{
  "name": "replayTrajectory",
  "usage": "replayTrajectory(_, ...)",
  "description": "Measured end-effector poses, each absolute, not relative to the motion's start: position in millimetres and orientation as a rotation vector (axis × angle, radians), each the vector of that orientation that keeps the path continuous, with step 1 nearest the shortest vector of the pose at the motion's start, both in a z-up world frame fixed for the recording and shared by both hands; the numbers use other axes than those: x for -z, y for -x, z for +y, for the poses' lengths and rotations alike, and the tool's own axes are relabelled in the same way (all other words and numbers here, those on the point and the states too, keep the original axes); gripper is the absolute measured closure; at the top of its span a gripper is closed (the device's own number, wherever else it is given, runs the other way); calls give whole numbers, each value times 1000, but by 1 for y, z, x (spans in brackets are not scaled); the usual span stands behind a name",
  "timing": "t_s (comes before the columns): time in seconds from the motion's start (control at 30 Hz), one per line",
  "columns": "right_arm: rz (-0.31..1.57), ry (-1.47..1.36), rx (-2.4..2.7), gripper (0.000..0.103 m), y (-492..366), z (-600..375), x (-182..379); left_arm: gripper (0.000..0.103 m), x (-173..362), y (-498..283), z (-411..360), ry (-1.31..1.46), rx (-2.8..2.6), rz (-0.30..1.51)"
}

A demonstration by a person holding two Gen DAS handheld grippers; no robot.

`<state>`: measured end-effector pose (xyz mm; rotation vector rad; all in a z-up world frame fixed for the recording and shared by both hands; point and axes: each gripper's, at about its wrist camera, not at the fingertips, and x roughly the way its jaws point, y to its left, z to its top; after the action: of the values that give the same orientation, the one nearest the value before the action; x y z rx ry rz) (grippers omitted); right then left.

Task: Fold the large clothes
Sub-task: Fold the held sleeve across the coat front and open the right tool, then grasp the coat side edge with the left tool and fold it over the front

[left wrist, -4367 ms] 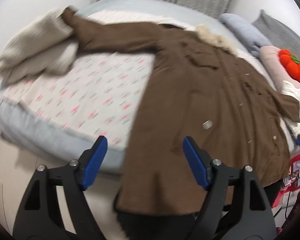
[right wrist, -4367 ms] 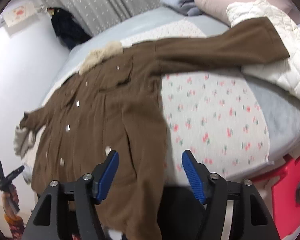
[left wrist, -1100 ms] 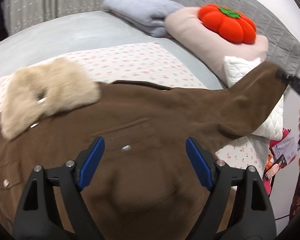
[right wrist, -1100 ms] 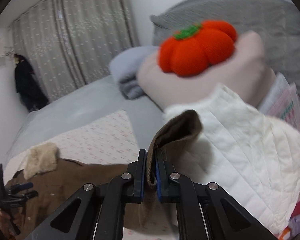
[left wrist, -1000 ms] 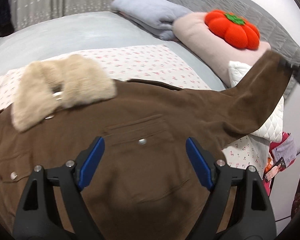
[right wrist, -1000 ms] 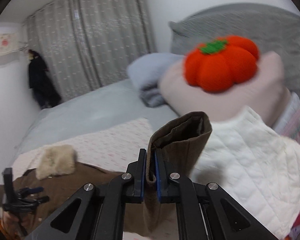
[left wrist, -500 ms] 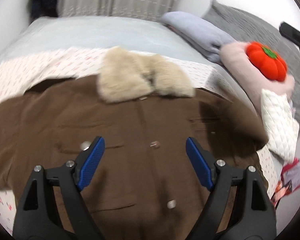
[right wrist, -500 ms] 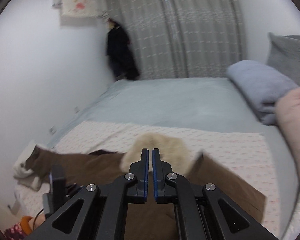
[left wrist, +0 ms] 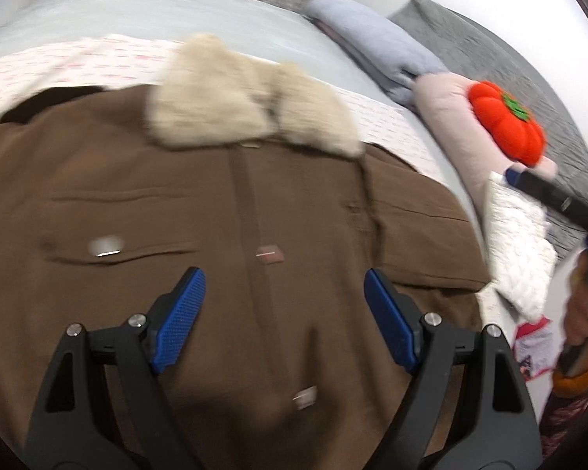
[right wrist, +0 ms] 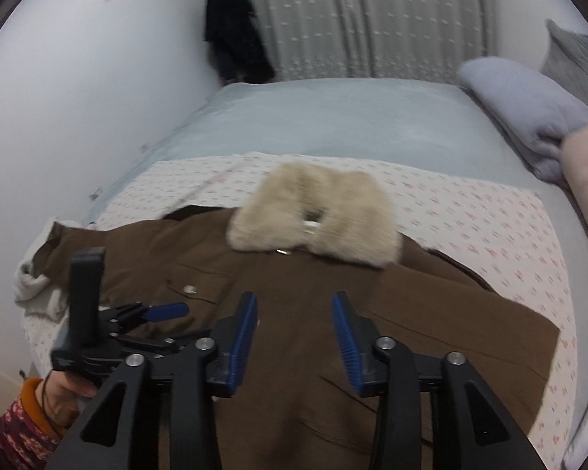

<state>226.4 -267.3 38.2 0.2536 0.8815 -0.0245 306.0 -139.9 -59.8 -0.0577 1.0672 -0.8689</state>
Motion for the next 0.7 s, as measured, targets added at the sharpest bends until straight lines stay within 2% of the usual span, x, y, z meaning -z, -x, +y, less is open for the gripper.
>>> replayTrajectory(0.2, 914, -326, 105, 41, -185, -319, -12, 21, 63, -306, -218, 39, 1005, 1097)
replayTrajectory(0.53, 968, -328, 160, 39, -147, -356, 32, 25, 92, -335, -294, -2, 1026, 1174)
replayTrajectory(0.57, 969, -332, 162, 39, -145, -359, 36, 28, 93, -337, -299, -12, 1026, 1159)
replayTrajectory(0.67, 969, -348, 175, 39, -140, -368, 43, 47, 101, -343, -312, 14, 1050, 1206)
replayTrajectory(0.7, 967, -357, 182, 39, -138, -371, 44, 49, 102, -343, -314, 18, 1051, 1211)
